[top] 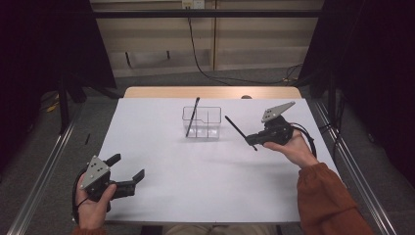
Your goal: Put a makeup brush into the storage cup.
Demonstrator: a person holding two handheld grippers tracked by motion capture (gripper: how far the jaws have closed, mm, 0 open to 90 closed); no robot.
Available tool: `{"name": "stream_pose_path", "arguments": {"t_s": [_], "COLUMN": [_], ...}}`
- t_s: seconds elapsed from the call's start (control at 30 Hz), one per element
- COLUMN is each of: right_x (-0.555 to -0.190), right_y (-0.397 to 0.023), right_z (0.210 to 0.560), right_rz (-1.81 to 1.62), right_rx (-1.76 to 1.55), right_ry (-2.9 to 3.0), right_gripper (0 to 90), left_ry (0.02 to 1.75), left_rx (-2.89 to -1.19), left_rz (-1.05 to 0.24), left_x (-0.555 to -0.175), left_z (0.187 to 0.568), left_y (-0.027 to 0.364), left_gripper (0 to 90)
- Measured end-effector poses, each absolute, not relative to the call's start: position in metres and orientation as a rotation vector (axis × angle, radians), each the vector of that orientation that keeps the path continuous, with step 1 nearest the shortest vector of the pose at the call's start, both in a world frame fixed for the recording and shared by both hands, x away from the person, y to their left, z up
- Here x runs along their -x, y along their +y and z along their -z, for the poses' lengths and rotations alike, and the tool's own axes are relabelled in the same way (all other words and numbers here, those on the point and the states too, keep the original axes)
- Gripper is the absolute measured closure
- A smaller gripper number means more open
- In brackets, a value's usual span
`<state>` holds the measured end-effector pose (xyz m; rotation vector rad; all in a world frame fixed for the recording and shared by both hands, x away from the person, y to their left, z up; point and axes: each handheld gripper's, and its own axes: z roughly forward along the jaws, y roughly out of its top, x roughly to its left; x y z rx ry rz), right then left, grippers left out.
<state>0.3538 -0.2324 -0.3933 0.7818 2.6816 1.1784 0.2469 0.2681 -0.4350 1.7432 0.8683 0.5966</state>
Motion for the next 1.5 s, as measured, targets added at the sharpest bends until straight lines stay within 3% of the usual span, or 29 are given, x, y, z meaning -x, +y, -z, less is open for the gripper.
{"name": "stream_pose_path", "arguments": {"t_s": [1.5], "right_x": [-0.326], "right_y": [-0.161], "right_z": [0.393], "right_rz": [-0.79], "right_rx": [-0.392], "right_ry": [3.032], "right_gripper": [84.4], "left_ry": [0.86], "left_rx": [-1.75], "left_rz": [-0.601], "left_x": [-0.247], "left_z": [0.435], "left_y": [0.268], "left_gripper": [2.5]}}
